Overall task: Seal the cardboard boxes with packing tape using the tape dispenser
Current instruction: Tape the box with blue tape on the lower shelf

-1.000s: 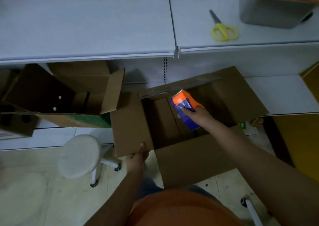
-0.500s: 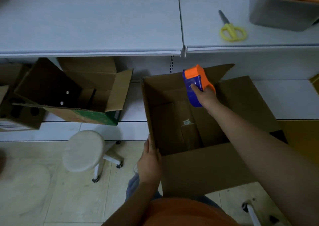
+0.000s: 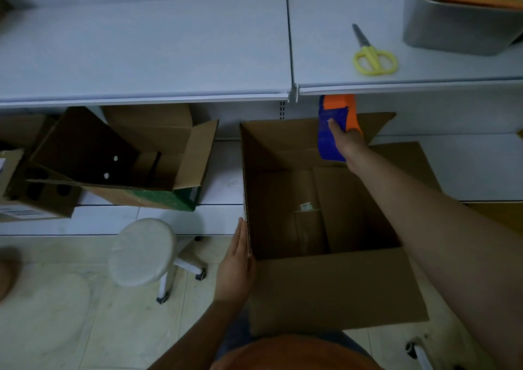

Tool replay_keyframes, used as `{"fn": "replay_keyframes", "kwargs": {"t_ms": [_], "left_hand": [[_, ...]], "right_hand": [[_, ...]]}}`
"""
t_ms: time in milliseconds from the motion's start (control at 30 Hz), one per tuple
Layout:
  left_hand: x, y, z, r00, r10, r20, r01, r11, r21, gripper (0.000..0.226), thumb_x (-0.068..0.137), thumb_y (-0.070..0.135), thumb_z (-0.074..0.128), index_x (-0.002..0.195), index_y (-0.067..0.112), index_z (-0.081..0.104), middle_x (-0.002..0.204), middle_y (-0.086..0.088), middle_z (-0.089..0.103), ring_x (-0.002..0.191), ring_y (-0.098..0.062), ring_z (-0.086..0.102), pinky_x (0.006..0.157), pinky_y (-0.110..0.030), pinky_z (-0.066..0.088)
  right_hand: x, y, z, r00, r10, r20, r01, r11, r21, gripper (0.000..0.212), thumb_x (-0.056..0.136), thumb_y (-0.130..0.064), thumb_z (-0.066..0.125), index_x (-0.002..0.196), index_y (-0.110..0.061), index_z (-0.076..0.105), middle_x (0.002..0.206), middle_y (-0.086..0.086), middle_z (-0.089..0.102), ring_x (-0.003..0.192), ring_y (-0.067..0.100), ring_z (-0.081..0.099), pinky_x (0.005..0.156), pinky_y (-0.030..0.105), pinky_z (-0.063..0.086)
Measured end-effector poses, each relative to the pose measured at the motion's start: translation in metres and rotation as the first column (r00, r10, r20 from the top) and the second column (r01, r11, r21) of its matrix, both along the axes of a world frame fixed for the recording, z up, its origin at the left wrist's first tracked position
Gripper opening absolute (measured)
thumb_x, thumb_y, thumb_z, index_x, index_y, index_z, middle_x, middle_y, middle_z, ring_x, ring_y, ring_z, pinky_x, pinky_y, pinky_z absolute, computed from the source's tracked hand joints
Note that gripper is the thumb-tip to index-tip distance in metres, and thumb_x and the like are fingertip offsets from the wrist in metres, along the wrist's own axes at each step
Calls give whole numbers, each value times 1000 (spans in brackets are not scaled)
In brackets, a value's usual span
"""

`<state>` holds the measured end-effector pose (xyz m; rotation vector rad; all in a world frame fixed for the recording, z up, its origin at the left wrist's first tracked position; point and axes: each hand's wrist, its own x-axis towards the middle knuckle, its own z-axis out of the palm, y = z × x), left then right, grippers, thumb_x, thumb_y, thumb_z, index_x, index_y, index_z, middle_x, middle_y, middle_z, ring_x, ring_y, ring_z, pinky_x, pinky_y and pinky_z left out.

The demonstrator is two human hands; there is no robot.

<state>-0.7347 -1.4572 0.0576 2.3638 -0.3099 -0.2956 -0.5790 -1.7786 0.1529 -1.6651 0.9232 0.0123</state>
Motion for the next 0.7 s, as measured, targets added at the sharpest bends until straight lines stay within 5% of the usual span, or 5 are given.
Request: {"fn": "replay_keyframes", "kwargs": {"t_ms": [233,400,533,633,700], "left_hand": [[-10,3,1,998,20,-62,-22,999,-28,72,99,17,52,158,34,15,161,14,27,105,-2,64,86,-25,57],[-10,2,-2,975,-220,12,210,946,248,80,103,23,45,154,29,-17,162,12,-12,147,-6,13,109,-29,43],[-1,-16,-6,940,-306,-154,342,843,415,95,100,7,45,147,43,-30,152,16,-42,147,-24,-24,110,-39,45],[15,-12,-22,902,-362,-238,433,765,478,91,99,5,42,151,47,-21,153,15,-41,144,-30,-29,111,-49,42],[27,-2,-31,899,-343,-273,437,747,500,86,97,4,43,155,44,-8,155,18,-31,152,-30,-10,108,-47,44]], "right_hand": [[15,-2,4,999,-22,31,21,999,24,55,93,-61,49,121,-14,57,120,6,61,104,24,58,84,31,45],[21,0,8,1000,-2,30,2,1000,0,59,91,-59,55,127,-13,57,126,8,61,112,27,58,97,38,48],[1,9,-2,997,72,3,-72,997,21,54,93,-57,54,122,-12,57,118,10,63,105,27,60,92,38,49],[-23,5,-4,997,80,19,-81,996,37,42,95,-56,50,108,-17,55,107,6,63,90,19,61,79,31,46],[-43,-4,-1,996,78,45,-79,996,28,40,95,-55,50,111,-19,54,105,3,62,84,13,61,70,26,46]]}}
